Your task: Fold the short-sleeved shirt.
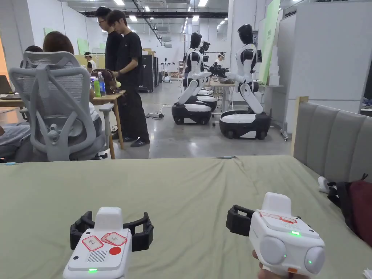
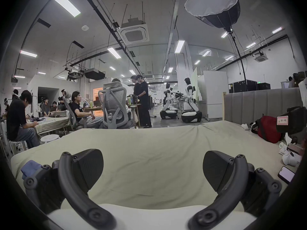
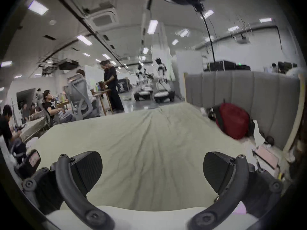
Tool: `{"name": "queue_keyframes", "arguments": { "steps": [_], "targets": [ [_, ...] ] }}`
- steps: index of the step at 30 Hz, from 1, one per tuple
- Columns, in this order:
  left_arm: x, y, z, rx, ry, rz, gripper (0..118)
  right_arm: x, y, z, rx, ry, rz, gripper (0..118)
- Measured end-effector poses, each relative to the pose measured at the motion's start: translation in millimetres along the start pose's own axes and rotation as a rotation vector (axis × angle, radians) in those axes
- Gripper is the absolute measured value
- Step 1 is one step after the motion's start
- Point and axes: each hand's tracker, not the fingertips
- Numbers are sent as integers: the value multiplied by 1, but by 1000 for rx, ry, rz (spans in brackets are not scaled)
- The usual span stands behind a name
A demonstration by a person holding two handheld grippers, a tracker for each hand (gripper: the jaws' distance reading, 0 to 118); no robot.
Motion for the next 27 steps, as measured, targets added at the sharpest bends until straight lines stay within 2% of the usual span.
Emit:
{"name": "queue_keyframes", "arguments": {
  "steps": [2,5,8,11,19,21,25,27],
  "targets": [
    [0,0,0,6,0,1,118,-5,1,7,44,-6,-2,118],
    [-1,1,1,9,1,2,118,-10,-3,12,136,38,65,118],
    [-2,4,5,8,5,4,118,-13,-4,10,164,63,87,118],
    [-3,5,7,5,14,2,118,-16,-5,13,160,99,104,118],
    [-7,5,12,1,17,16,118,-19,-8,6,146,97,136,118],
    [-6,4,13,0,18,7,118,-14,-8,-1,106,134,150,118],
    [-8,1,9,-3,18,12,118,-16,-16,9,150,92,126,118],
    [-11,-2,8,8,5,19,118,-20,-15,13,157,111,147,118]
  ]
}}
